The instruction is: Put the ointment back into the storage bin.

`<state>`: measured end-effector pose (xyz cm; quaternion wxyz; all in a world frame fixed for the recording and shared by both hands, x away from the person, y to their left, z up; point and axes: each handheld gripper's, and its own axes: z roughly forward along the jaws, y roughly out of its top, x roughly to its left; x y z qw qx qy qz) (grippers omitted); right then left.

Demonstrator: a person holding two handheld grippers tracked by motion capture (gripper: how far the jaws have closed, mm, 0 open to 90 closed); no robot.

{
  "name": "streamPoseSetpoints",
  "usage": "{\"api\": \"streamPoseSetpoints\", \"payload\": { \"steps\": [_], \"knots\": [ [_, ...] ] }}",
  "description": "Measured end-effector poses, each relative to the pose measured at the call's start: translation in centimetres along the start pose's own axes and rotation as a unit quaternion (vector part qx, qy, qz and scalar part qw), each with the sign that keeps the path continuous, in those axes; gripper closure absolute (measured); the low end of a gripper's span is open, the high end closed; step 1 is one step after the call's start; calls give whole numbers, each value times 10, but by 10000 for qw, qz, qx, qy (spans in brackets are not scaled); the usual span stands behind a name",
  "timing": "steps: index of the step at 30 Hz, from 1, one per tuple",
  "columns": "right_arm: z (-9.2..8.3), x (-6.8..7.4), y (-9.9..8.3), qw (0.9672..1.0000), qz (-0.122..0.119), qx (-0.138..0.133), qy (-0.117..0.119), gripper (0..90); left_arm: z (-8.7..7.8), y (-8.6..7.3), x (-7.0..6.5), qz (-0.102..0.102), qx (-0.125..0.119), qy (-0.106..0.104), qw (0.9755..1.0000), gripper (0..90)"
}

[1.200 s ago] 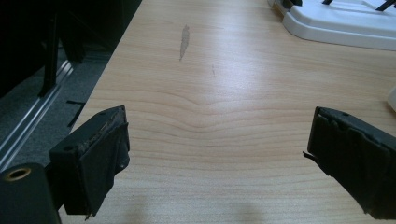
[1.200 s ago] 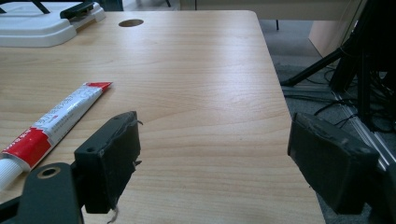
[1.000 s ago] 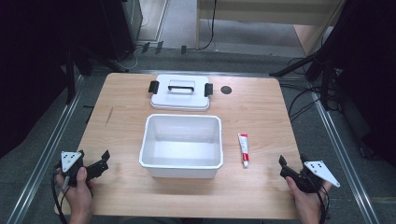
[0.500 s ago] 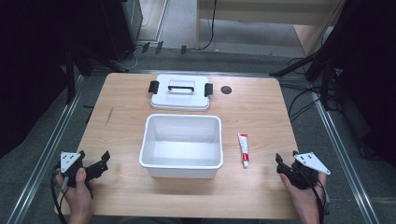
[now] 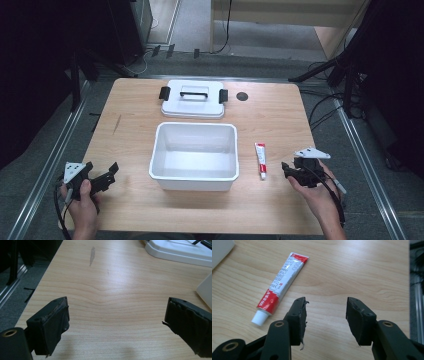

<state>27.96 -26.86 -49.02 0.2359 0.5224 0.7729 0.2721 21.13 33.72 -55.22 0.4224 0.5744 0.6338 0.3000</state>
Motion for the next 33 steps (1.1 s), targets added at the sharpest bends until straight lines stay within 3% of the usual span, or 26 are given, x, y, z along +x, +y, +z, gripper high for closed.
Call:
{"api": "streamPoseSetpoints", "payload": {
  "steps": [1,2,8,12,17,21,27,32,33],
  "knots": [
    [0,0,0,10000,0,0,0,531,0,0,0,0,0,0,10000,61],
    [2,1,6,9994,144,267,187,551,0,0,0,-10,-1,-2,10000,61],
    [8,4,28,9939,353,947,450,562,0,0,-1,-26,-37,66,10000,61],
    [12,8,44,9871,659,1373,483,557,-1,-1,-2,-1,-58,71,10000,61],
    [20,16,64,9773,719,1940,460,560,-1,0,-2,12,-54,68,10000,61],
    [28,24,76,9702,599,2313,393,565,-1,0,-2,12,-58,67,10000,61],
    [37,37,86,9669,248,2518,321,526,-1,0,-2,17,-58,60,10000,61],
    [45,45,88,9610,19,2749,316,537,0,0,-2,26,-39,56,10000,61],
    [45,45,88,9610,19,2749,316,537,0,0,-2,26,-39,56,10000,61]
  ]
}}
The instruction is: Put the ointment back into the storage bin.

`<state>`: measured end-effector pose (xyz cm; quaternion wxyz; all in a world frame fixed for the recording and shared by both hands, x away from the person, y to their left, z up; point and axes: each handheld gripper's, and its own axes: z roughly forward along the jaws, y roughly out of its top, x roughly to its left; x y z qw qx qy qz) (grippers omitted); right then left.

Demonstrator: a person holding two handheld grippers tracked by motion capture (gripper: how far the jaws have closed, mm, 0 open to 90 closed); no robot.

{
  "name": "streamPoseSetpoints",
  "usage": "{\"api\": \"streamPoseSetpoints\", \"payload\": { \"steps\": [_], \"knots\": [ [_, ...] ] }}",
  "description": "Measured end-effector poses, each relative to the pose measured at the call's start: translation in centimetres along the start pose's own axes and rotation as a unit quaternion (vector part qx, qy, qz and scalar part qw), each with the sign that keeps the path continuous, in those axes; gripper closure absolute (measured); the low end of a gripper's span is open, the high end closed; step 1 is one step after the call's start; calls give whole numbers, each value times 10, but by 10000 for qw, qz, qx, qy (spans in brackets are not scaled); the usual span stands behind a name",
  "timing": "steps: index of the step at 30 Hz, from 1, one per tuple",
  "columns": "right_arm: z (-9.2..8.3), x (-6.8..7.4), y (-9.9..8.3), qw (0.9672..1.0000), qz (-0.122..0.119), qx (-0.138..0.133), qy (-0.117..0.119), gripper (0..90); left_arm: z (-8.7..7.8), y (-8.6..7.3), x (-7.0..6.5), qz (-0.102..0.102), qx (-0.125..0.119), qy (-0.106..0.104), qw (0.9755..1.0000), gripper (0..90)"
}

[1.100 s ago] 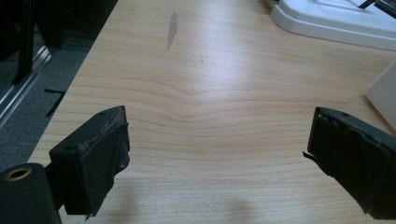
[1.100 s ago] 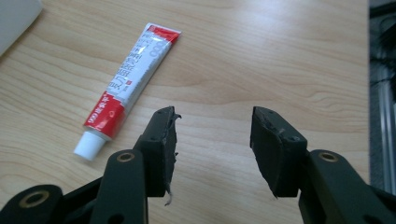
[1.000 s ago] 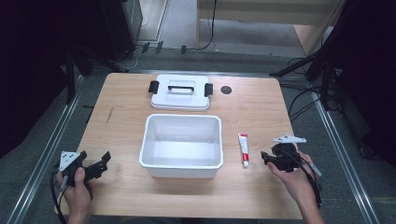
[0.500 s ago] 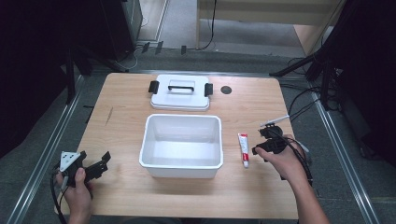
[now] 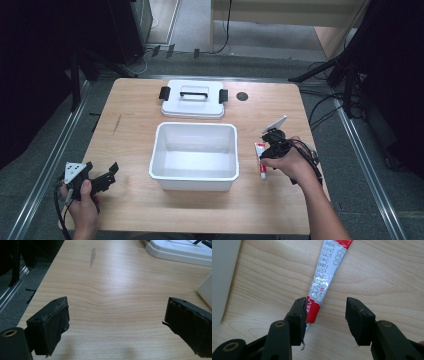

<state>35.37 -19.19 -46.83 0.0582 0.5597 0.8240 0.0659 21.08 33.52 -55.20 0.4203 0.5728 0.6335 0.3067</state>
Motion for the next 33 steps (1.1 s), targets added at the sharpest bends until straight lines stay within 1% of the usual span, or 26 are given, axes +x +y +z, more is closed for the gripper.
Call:
{"api": "streamPoseSetpoints", "payload": {
  "steps": [1,2,4,7,12,13,18,20,23,29,30,33],
  "knots": [
    [2,1,2,10000,38,79,2,553,0,0,0,0,-4,2,10000,61],
    [3,1,3,9999,55,104,7,557,0,0,0,7,-2,4,10000,61],
    [5,0,7,9995,201,193,144,571,0,0,0,15,0,19,10000,61],
    [8,0,10,9984,390,324,239,599,0,0,0,42,10,32,10000,61],
    [19,4,14,9961,471,673,329,640,0,0,-1,38,2,38,10000,62],
    [21,5,15,9957,514,687,343,649,0,0,-1,44,7,40,10000,61],
    [26,5,20,9949,621,756,232,695,0,0,0,50,13,29,10000,61],
    [31,6,22,9946,598,832,188,710,0,0,0,56,15,26,10000,61],
    [34,7,24,9944,595,862,163,714,0,0,-1,64,15,29,10000,62],
    [36,9,25,9950,509,849,112,719,0,0,-1,72,22,33,10000,62],
    [36,8,24,9953,453,849,111,720,0,0,-1,78,21,29,10000,61],
    [36,9,24,9954,428,851,100,721,0,0,-1,75,20,30,10000,61]
  ]
}}
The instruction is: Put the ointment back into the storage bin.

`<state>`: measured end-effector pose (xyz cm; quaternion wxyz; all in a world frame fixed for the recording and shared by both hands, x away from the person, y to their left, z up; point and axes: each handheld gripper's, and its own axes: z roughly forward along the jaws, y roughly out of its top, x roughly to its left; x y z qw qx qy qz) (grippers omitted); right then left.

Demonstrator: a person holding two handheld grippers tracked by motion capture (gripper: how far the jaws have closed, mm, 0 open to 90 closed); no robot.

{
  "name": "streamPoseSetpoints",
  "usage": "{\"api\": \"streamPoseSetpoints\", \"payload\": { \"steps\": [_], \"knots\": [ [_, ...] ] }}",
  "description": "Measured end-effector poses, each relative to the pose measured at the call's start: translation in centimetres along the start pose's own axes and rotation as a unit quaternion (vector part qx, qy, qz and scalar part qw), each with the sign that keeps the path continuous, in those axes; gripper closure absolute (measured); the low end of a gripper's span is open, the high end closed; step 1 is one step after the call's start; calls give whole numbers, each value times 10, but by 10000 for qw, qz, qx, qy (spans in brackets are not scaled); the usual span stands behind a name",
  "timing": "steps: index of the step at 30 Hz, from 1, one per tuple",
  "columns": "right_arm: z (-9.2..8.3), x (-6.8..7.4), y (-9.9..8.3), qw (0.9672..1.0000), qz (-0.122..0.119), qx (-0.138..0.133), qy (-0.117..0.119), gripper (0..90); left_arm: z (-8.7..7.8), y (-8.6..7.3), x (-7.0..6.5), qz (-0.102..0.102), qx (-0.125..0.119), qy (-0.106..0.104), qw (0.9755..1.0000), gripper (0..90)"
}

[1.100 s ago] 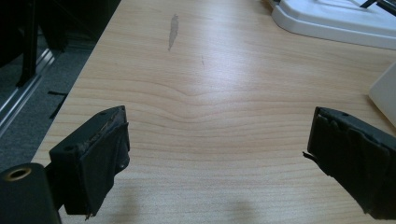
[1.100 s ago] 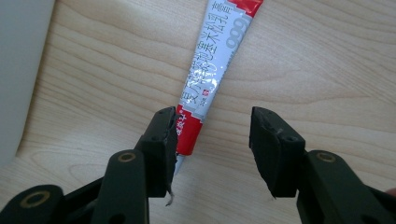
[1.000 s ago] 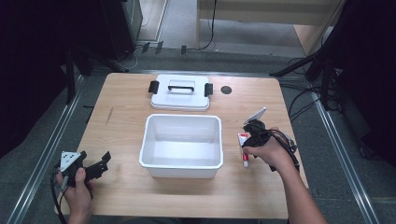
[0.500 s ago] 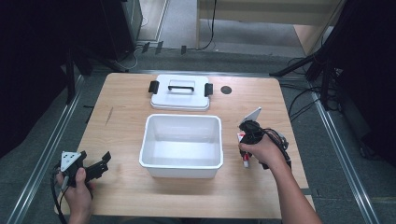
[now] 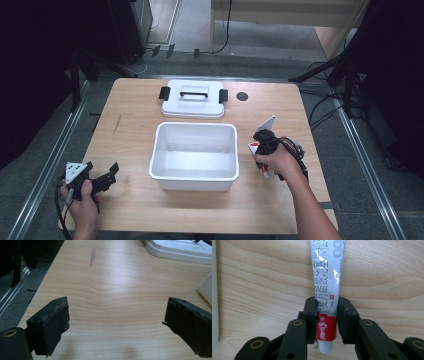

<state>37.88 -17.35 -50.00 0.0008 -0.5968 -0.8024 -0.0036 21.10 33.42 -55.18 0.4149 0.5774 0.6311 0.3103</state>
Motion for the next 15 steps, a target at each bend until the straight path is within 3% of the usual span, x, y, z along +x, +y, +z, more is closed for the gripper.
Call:
{"api": "streamPoseSetpoints", "payload": {
  "steps": [15],
  "knots": [
    [2,3,2,9997,-188,73,-145,727,0,0,0,-6,14,-3,10000,62]
  ]
}}
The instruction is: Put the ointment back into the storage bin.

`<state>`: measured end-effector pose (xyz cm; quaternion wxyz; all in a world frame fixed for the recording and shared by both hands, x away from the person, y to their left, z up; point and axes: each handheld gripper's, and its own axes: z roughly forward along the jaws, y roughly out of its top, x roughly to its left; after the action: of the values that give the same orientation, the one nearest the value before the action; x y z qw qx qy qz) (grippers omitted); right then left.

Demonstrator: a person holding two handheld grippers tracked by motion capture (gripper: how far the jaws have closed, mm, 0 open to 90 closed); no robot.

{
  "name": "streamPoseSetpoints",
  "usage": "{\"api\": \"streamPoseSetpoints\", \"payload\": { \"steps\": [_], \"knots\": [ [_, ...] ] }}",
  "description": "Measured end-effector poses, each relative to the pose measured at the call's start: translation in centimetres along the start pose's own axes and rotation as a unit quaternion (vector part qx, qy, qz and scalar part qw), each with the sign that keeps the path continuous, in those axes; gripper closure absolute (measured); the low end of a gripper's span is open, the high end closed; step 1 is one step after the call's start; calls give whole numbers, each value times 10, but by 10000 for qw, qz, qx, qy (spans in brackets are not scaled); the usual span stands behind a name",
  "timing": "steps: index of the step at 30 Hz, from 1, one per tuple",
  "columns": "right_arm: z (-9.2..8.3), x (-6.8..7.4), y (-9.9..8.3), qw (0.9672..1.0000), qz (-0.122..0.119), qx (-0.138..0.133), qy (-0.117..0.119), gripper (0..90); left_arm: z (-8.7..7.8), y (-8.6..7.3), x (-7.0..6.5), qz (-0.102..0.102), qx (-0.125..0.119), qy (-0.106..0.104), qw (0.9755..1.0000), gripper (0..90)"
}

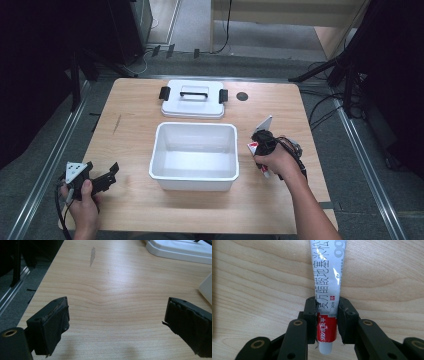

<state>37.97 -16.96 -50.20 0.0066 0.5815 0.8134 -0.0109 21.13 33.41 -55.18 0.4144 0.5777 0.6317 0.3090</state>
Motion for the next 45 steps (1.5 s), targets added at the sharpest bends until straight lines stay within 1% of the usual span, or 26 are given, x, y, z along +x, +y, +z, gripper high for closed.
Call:
{"api": "streamPoseSetpoints", "payload": {
  "steps": [5,10,12,14,17,18,24,27,29,36,39,45],
  "knots": [
    [-1,-3,0,9999,33,-14,122,729,0,0,0,-18,-5,-17,10000,62],
    [-2,-1,0,9999,-95,-59,118,730,0,0,1,-17,-8,-12,10000,62],
    [-4,-1,0,9999,-62,-82,128,730,0,0,1,-11,-11,-14,10000,62],
    [-9,-3,1,9997,-45,-171,179,730,0,0,1,-18,-11,-15,10000,62],
    [-14,-5,0,9996,-69,-171,233,730,0,0,1,-40,-19,-33,10000,62],
    [-16,-6,0,9995,-116,-154,261,729,0,0,1,-44,-14,-28,10000,62],
    [-35,-6,-1,9988,-184,-344,281,729,0,0,1,-18,-15,-20,10000,62],
    [-44,-6,-1,9988,-230,-377,233,729,0,0,1,-19,-10,-19,10000,62],
    [-51,-7,0,9988,-189,-411,210,730,0,0,1,-25,-23,-28,10000,62],
    [-73,-8,4,9982,-191,-539,168,729,0,0,1,-36,-24,-35,10000,62],
    [-81,-6,6,9980,-186,-578,154,729,0,0,1,-45,-21,-42,10000,62],
    [-97,1,10,9972,-311,-663,129,729,0,0,2,-56,-16,-42,10000,62]
  ]
}}
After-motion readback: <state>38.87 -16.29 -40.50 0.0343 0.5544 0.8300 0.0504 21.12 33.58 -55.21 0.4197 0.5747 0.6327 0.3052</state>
